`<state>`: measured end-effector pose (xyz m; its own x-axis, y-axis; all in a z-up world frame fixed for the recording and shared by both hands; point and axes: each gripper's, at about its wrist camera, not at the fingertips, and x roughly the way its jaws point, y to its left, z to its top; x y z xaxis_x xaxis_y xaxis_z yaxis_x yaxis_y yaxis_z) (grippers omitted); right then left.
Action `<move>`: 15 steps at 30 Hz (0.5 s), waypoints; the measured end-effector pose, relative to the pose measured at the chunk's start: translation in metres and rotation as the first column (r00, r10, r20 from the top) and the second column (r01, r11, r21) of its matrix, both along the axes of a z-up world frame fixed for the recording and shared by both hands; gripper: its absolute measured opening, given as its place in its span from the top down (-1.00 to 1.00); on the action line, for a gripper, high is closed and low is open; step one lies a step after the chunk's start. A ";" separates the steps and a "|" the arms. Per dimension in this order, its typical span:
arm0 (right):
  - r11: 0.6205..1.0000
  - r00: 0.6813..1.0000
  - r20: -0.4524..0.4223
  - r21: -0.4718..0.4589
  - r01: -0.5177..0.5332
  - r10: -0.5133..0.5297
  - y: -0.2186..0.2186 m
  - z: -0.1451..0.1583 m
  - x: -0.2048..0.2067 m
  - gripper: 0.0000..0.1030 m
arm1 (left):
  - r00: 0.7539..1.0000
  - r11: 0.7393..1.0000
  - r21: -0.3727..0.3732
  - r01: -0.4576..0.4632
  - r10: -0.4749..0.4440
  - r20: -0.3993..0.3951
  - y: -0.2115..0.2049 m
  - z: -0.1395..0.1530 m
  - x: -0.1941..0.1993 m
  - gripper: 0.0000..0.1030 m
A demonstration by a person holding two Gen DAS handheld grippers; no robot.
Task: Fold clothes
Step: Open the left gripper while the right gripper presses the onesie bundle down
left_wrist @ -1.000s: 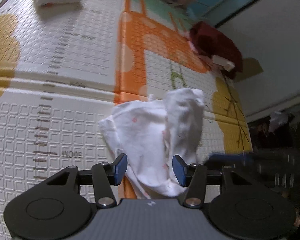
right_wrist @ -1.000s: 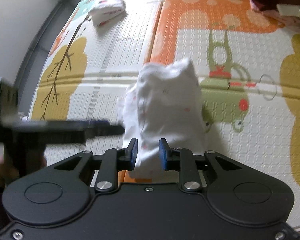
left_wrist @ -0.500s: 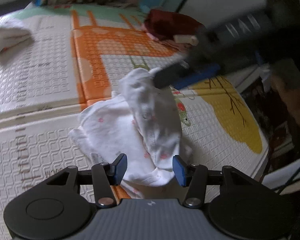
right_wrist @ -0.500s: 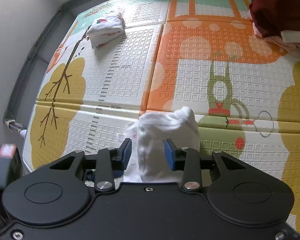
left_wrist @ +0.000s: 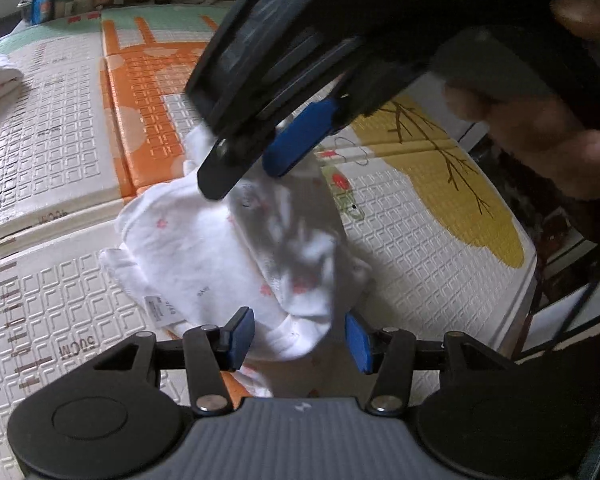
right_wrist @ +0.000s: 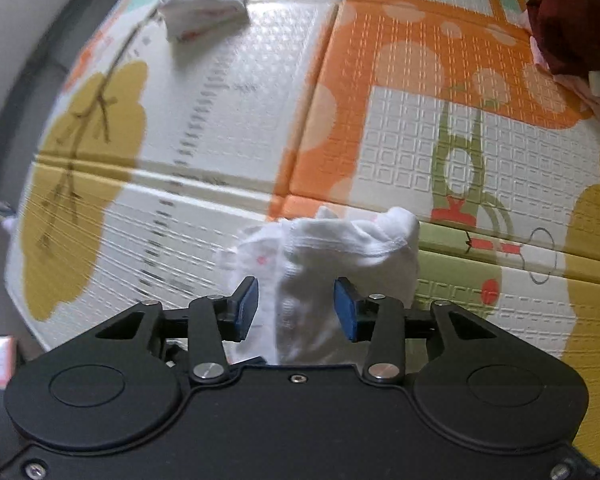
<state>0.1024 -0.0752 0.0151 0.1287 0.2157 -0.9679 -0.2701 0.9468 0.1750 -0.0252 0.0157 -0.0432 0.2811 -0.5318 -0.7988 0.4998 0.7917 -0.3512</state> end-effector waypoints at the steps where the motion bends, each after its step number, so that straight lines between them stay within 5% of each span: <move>1: 1.000 1.000 -0.004 -0.018 -0.003 0.003 0.001 -0.005 0.000 0.24 | 1.000 1.000 -0.004 0.003 -0.003 -0.001 -0.001 0.000 -0.001 -0.03; 15: 0.999 1.000 -0.016 -0.053 0.005 -0.006 -0.001 -0.028 0.001 0.42 | 0.997 0.997 -0.062 0.044 -0.047 -0.057 0.000 -0.008 -0.006 -0.15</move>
<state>0.1031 -0.0761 -0.0133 0.1144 0.1638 -0.9798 -0.2623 0.9563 0.1293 -0.0316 0.0162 -0.0508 0.2095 -0.5913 -0.7788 0.5122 0.7448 -0.4277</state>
